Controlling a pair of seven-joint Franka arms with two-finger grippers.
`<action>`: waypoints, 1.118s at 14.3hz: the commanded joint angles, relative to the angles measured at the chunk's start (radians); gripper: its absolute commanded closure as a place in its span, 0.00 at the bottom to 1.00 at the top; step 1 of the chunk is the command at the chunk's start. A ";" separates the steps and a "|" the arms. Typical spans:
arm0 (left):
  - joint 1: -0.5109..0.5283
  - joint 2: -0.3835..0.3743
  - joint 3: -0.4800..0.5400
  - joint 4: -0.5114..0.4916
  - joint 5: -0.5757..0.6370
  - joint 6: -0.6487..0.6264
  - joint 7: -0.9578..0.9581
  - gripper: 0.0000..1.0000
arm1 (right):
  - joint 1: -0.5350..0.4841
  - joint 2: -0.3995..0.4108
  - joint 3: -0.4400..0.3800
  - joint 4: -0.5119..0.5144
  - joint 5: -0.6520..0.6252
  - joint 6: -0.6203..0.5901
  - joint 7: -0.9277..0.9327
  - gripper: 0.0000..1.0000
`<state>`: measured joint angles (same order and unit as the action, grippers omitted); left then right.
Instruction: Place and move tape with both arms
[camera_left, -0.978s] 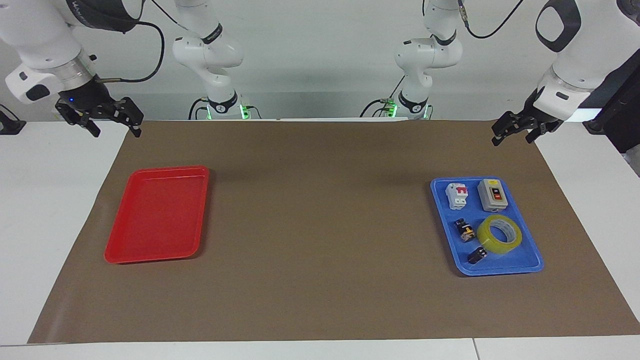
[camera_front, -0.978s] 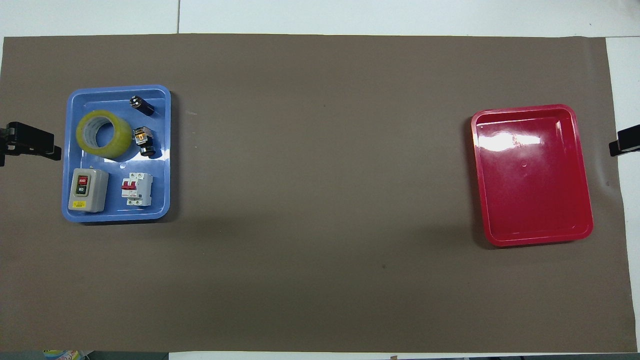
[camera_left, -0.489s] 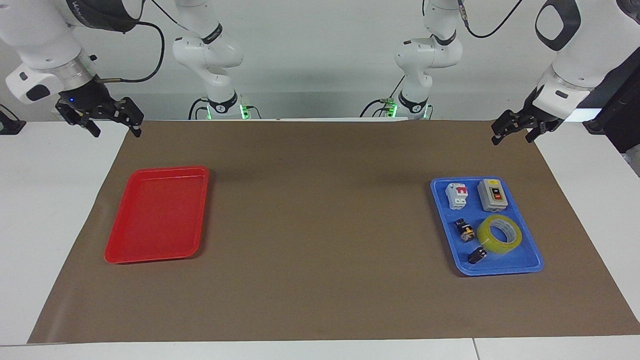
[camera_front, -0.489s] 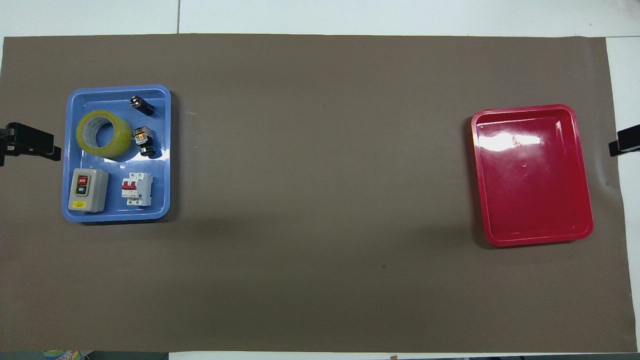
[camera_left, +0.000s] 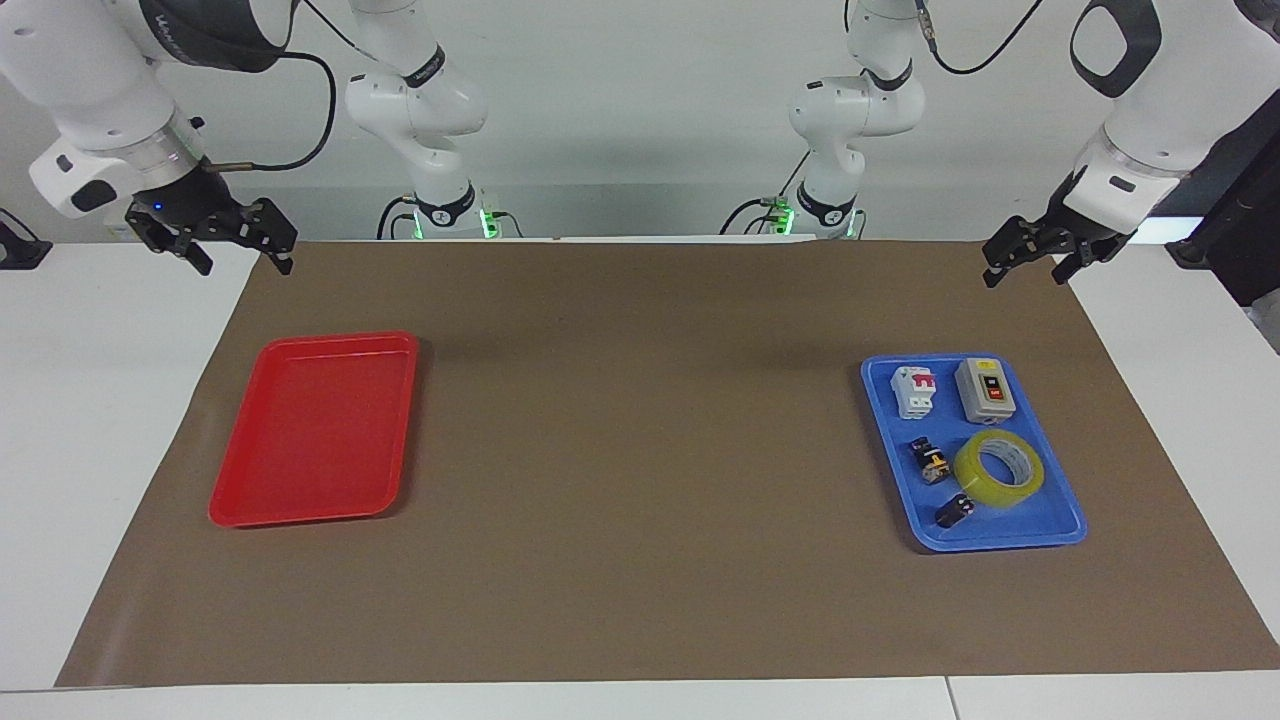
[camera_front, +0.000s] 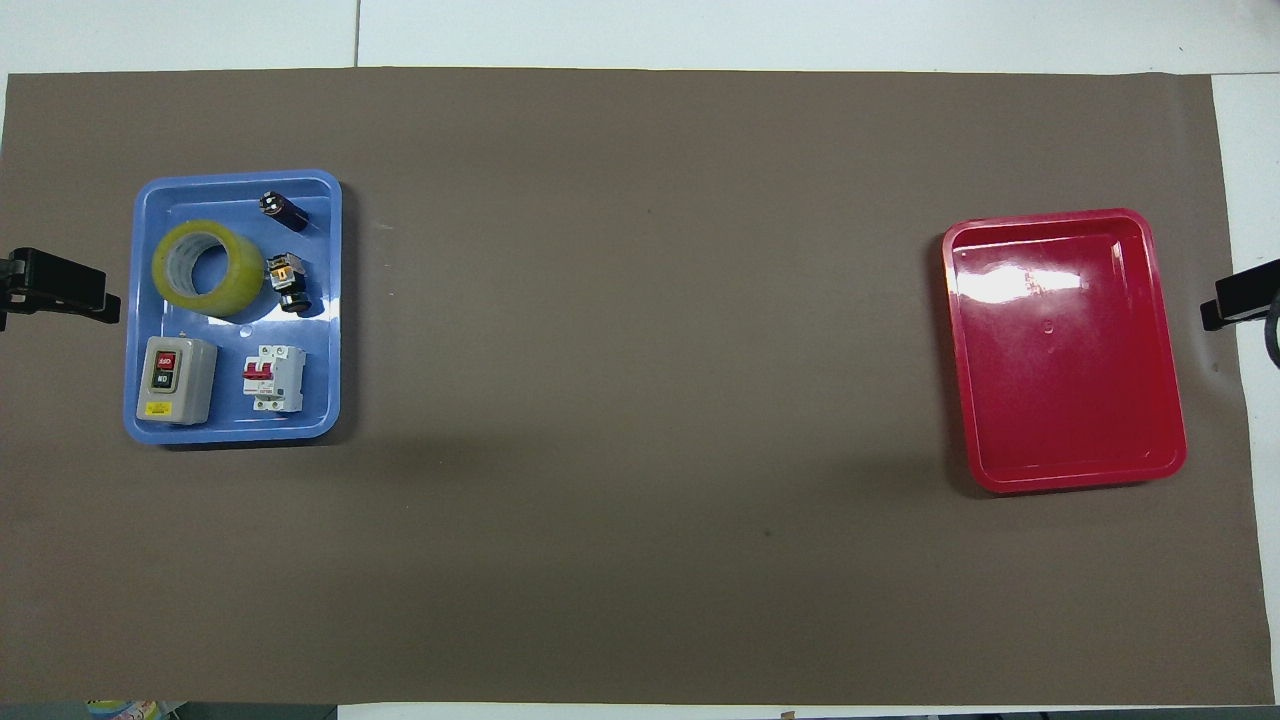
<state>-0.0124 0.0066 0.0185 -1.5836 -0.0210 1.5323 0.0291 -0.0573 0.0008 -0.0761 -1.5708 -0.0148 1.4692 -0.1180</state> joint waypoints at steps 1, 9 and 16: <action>0.014 -0.031 -0.008 -0.032 -0.019 -0.011 0.017 0.00 | 0.010 -0.050 0.004 -0.066 0.035 0.010 -0.017 0.00; 0.023 0.007 -0.003 -0.001 -0.013 0.031 0.046 0.00 | 0.102 -0.067 0.009 -0.141 0.033 0.123 -0.015 0.00; 0.071 0.234 0.004 0.039 -0.011 0.242 0.061 0.00 | 0.174 -0.005 0.010 -0.133 0.035 0.180 0.004 0.00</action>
<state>0.0272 0.1661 0.0241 -1.5891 -0.0210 1.7290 0.0605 0.1190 -0.0168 -0.0661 -1.6907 0.0141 1.6192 -0.1200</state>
